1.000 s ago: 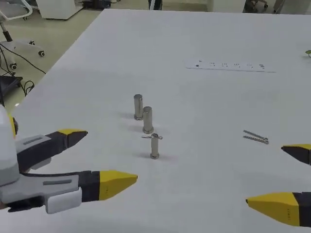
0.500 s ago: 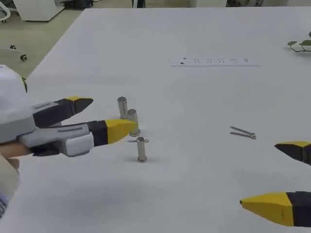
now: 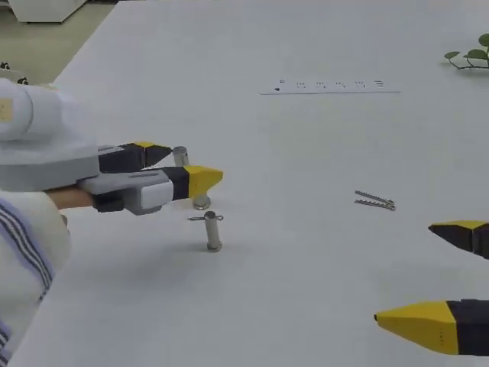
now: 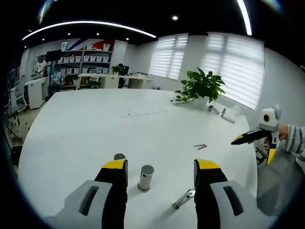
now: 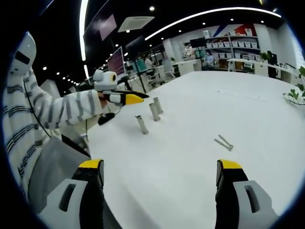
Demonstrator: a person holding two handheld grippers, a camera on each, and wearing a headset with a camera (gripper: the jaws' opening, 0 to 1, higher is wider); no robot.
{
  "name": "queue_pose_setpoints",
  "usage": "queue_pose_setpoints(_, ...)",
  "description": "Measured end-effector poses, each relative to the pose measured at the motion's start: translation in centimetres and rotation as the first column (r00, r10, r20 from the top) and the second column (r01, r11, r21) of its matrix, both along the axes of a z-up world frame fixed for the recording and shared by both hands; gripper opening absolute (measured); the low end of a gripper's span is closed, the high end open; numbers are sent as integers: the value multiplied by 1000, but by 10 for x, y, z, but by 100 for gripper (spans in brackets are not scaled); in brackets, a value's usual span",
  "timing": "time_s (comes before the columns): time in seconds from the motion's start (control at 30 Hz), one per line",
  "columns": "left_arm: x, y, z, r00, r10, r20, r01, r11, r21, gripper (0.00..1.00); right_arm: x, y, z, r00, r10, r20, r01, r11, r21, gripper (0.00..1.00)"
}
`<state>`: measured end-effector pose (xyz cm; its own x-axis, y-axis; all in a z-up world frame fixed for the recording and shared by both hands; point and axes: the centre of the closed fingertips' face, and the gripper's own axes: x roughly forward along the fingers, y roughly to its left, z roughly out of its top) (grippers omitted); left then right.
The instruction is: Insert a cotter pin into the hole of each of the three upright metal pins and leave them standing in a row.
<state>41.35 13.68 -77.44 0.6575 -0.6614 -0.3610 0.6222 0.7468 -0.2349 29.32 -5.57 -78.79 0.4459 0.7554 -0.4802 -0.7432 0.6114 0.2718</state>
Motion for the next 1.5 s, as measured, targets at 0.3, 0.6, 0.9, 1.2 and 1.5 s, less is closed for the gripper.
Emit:
queue_pose_setpoints(0.3,8,-7,-14,999,-33,-38,32,999,-23,46,4,-2,-1,1000,-8,-14,8,1000,1,98)
queue_pose_setpoints(0.6,14,-13,-28,997,-49,-51,50,999,20,41,5,-3,-2,1000,-7,-17,7,1000,-9,97)
queue_pose_setpoints(0.9,20,-12,-43,997,-51,-66,57,994,91,28,4,-4,-6,999,-12,-40,12,1000,-8,95)
queue_pose_setpoints(1.2,23,-8,-49,998,-46,-43,52,986,158,18,4,-6,-5,999,-23,-39,23,1000,-4,94)
queue_pose_setpoints(1.5,23,-6,-50,998,-61,-32,66,982,177,14,1,-8,-8,999,-25,-48,25,1000,-9,93)
